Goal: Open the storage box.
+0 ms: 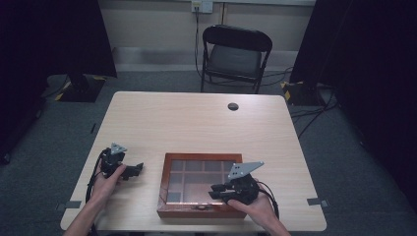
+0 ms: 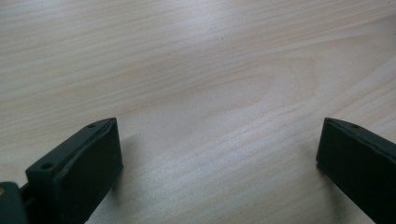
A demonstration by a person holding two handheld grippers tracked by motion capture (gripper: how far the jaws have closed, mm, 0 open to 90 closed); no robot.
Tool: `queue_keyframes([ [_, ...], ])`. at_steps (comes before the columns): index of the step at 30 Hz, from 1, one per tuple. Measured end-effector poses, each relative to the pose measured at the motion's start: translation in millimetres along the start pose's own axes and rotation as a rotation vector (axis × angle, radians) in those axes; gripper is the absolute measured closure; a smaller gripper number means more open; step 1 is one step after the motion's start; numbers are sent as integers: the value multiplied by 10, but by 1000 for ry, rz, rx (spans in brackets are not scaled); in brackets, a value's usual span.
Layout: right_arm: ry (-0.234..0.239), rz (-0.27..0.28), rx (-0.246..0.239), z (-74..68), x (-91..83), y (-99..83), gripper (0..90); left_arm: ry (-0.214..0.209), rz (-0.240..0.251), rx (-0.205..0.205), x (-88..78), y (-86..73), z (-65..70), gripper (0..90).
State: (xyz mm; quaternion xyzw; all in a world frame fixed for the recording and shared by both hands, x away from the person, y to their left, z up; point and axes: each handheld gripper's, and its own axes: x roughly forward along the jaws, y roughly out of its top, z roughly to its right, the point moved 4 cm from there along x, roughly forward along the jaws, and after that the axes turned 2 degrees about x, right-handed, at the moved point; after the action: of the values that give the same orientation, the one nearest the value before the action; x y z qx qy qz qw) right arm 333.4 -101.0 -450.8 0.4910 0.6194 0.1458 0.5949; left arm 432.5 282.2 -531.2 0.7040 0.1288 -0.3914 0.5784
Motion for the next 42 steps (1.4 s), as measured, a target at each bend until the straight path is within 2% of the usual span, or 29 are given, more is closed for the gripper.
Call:
queue_keyframes([
  [1,21,-6,-6,-38,42,-12,732,0,0,1,0,0,0,0],
  [4,39,-9,-16,-82,73,-19,740,0,0,0,0,0,0,0],
  [5,55,-12,-33,-125,88,-17,744,-1,0,0,0,0,0,0],
  [16,107,-37,-55,-217,196,-78,775,-1,0,0,1,0,1,0],
  [22,109,-55,-73,-240,228,-103,785,0,0,0,0,0,0,0],
  [25,108,-56,-99,-267,244,-104,807,-3,1,-4,2,0,4,0],
  [42,110,-65,-107,-246,249,-73,823,5,-10,-3,-9,-1,7,0],
])
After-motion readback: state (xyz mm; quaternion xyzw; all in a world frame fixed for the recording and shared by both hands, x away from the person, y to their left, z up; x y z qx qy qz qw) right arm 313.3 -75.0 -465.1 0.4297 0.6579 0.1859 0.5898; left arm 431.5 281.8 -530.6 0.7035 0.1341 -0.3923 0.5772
